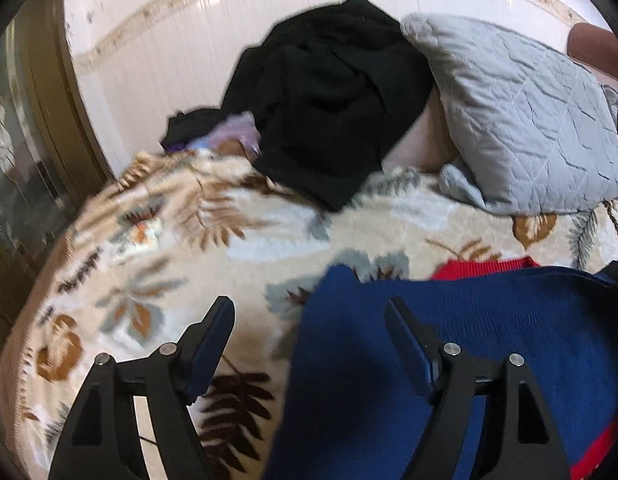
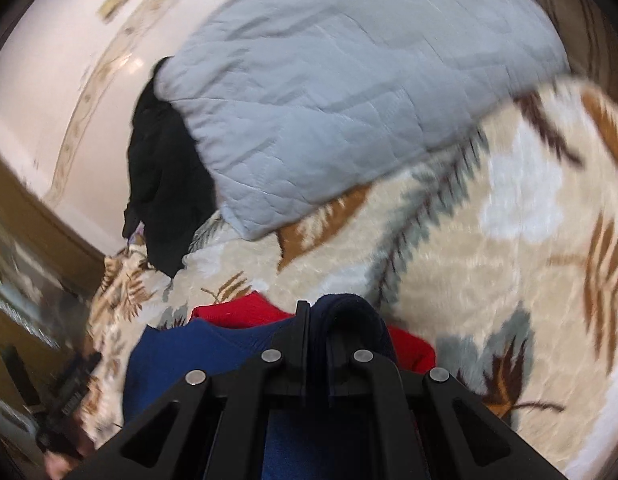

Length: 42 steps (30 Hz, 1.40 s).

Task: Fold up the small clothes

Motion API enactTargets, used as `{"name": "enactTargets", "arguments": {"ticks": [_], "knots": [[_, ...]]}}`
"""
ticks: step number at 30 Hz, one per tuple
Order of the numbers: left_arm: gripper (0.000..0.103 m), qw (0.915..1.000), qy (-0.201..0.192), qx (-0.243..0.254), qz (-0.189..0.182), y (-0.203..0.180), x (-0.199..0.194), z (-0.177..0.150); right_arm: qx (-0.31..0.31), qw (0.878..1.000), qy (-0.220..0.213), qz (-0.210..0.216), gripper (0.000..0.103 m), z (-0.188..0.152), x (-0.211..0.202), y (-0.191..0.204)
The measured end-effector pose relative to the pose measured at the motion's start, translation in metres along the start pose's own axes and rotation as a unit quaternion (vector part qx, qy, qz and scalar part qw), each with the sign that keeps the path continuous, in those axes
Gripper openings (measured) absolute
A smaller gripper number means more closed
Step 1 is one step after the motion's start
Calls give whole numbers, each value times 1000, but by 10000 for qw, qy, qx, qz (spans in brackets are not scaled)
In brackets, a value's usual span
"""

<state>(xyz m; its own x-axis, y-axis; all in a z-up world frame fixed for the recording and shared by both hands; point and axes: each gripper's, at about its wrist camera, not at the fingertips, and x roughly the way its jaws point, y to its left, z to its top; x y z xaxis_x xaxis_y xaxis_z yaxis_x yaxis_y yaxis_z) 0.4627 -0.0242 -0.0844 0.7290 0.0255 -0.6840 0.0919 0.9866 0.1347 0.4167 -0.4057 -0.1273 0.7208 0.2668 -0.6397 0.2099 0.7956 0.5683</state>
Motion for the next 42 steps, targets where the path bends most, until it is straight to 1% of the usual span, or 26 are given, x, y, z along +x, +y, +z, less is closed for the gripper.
{"name": "enactTargets", "arguments": {"ticks": [2, 4, 6, 7, 8, 11, 13, 17, 19, 20, 21, 22, 23, 24, 26, 29, 33, 34, 35, 36, 39, 42], "knots": [[78, 9999, 140, 20, -60, -5, 7, -6, 268, 9994, 106, 216, 12, -2, 5, -11], [78, 9995, 266, 92, -117, -12, 16, -13, 412, 9980, 198, 445, 12, -4, 8, -18], [78, 9993, 316, 172, -114, -18, 19, -16, 668, 9941, 372, 773, 12, -6, 12, -26], [78, 9992, 321, 194, -120, -19, 19, -17, 766, 9925, 393, 865, 12, -7, 11, -29], [78, 9992, 309, 216, -126, -22, 18, -18, 785, 9924, 361, 870, 12, -7, 9, -30], [78, 9992, 254, 276, -129, -25, 13, -18, 524, 9957, 181, 741, 12, -5, -2, -22], [78, 9992, 197, 310, -126, -26, 7, -18, 313, 9971, 63, 694, 12, -5, -13, -12], [78, 9992, 139, 331, -155, -26, -1, -17, -222, 9973, -307, 622, 12, -9, -37, 13], [78, 9992, 158, 363, -85, -26, 0, -19, -371, 9972, -337, 551, 31, -10, -39, 21], [78, 9991, 187, 377, -56, -26, 2, -20, -394, 9979, -267, 437, 54, -11, -35, 23], [78, 9989, 246, 390, -20, -26, 5, -22, -400, 9984, -258, 300, 73, -13, -31, 23], [78, 9988, 295, 380, 8, -25, 8, -24, -431, 9981, -411, 139, 74, -16, -29, 23], [78, 9988, 324, 367, 23, -24, 10, -25, -525, 9972, -539, -53, 74, -18, -25, 24], [78, 9987, 360, 355, 45, -24, 13, -27, -622, 9965, -529, -170, 74, -20, -20, 26], [78, 9983, 434, 377, 102, -25, 18, -32, -792, 9951, -338, -477, 74, -21, -7, 28], [78, 9976, 487, 473, 159, -27, 23, -41, -983, 9928, -209, -651, 70, -32, 4, 29], [78, 9975, 421, 537, 160, -28, 19, -47, -1232, 9855, 263, -1136, 53, -46, 26, 29], [78, 9975, 391, 573, 163, -28, 18, -49, -1266, 9830, 329, -1289, 50, -48, 29, 26], [78, 9974, 368, 594, 154, -29, 17, -49, -1286, 9817, 333, -1368, 43, -48, 29, 24], [78, 9974, 351, 607, 143, -29, 17, -50, -1284, 9803, 360, -1458, 40, -47, 27, 20], [78, 9974, 312, 635, 122, -31, 14, -50, -1172, 9817, 460, -1432, 38, -46, 23, 10], [78, 9975, 263, 650, 78, -32, 9, -50, -1315, 9794, 426, -1469, 38, -53, 16, 9]]}}
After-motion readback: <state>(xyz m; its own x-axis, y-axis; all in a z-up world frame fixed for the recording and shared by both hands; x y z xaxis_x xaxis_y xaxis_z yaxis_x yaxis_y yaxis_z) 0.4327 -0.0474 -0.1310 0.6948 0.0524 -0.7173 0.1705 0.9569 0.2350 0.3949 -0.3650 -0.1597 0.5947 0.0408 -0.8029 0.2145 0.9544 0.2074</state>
